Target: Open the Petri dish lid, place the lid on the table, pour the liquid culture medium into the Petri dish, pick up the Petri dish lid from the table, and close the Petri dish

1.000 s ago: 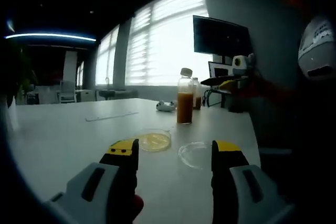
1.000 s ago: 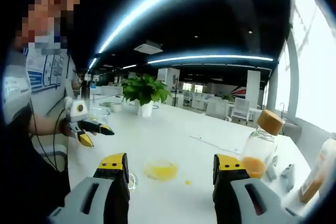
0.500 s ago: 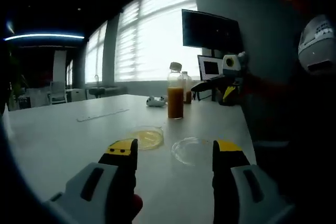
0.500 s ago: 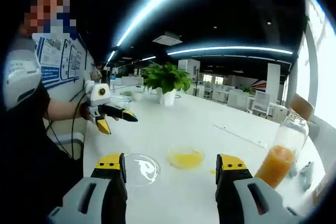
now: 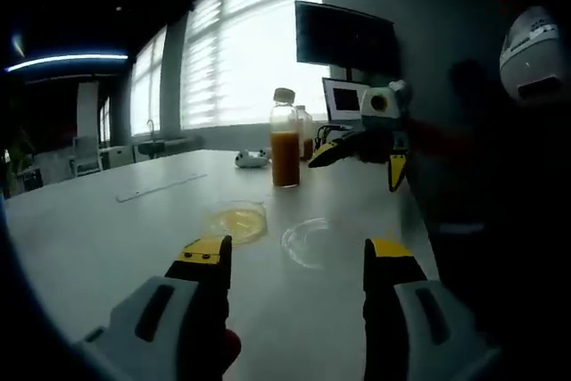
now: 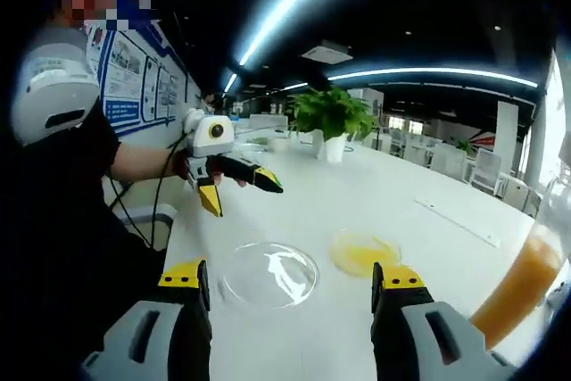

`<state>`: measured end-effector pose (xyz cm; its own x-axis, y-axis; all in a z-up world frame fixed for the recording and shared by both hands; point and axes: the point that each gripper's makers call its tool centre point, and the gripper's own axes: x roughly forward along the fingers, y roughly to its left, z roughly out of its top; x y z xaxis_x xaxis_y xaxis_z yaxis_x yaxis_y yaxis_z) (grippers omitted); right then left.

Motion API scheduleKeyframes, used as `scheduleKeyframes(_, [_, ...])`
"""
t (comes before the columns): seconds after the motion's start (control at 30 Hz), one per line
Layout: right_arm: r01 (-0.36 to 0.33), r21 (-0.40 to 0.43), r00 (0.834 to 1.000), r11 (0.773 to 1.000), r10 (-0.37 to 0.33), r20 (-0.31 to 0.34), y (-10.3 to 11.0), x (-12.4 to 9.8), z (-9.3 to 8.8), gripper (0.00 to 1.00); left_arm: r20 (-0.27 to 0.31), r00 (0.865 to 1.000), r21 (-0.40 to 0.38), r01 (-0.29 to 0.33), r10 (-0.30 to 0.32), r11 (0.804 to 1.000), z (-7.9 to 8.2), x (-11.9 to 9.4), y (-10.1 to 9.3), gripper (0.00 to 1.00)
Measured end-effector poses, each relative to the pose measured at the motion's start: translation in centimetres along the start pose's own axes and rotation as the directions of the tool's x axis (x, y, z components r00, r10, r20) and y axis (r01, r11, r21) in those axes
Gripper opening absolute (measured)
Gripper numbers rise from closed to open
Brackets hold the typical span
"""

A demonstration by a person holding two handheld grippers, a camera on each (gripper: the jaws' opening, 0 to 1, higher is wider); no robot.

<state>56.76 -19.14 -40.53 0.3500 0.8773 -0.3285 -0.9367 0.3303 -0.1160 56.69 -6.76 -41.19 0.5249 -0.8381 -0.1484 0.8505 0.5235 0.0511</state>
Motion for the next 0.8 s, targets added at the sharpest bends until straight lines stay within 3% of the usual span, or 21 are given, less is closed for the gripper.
scheduleKeyframes(0.23, [-0.058, -0.009, 0.998, 0.998, 0.058, 0.003, 0.7, 0.9, -0.8, 0.71, -0.01, 0.999, -0.033, 0.033, -0.033, 0.999, -0.7, 0.6, -0.2, 0.53])
scheduleKeyframes(0.4, [-0.085, -0.046, 0.995, 0.995, 0.082, -0.051, 0.8, 2.0, -2.4, 0.71, -0.047, 0.995, -0.012, 0.084, -0.085, 0.996, -1.5, 1.5, -1.2, 0.54])
scheduleKeyframes(0.8, [-0.131, -0.052, 0.989, 0.99, 0.127, -0.08, 1.3, 3.5, -3.5, 0.7, -0.087, 0.988, 0.002, 0.131, -0.13, 0.991, -2.4, 3.2, -2.2, 0.55])
